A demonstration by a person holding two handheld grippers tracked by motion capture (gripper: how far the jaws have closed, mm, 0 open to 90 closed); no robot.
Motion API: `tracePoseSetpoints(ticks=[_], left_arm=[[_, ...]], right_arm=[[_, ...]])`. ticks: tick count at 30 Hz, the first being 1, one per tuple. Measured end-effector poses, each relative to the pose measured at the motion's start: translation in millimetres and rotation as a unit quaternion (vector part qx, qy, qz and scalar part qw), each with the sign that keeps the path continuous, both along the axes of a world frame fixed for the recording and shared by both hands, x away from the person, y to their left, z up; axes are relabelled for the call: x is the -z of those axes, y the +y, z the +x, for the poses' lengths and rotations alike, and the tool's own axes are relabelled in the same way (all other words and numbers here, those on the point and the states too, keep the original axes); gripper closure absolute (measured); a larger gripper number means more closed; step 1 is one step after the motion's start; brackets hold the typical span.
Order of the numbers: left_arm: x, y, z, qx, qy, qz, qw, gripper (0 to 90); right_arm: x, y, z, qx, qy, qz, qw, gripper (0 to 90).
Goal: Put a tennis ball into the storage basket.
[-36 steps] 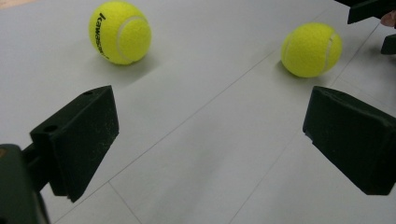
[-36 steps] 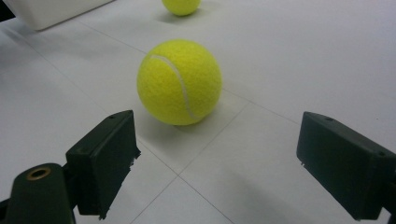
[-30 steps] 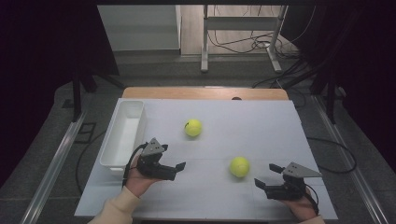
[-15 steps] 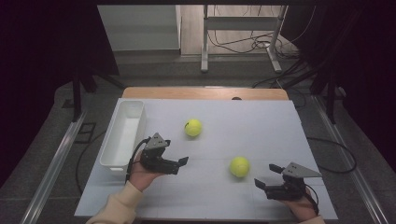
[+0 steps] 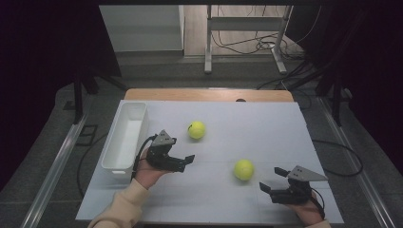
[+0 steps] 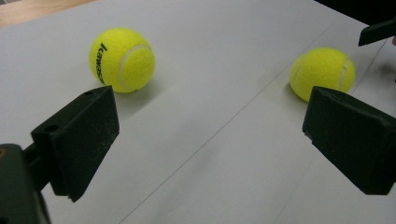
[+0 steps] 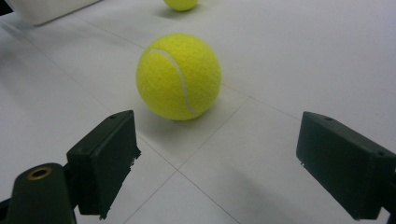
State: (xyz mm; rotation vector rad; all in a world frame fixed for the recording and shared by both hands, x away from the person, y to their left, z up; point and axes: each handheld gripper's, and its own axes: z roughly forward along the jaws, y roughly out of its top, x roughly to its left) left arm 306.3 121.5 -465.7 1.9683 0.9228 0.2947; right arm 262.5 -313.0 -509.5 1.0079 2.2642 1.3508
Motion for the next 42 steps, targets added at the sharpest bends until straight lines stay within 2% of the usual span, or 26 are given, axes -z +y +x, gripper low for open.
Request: tracePoseSetpoints(ticks=[7,21,42], left_arm=[[0.6,-0.3,8.0,-0.005,0.004,-0.001,1.0000,4.4],[-11.0,-4.3,16.8,-0.004,-0.007,-0.009,0.9999,4.6],[-4.1,-8.0,45.1,-0.017,0.006,0.000,0.9998,4.6]], right_arm=[[-0.2,-0.2,-0.1,0.001,-0.001,-0.001,1.0000,13.1],[0.4,-0.6,-0.4,0.002,-0.001,-0.002,1.0000,13.1],[0.6,-1.1,-0.7,0.001,-0.003,-0.006,1.0000,13.2]])
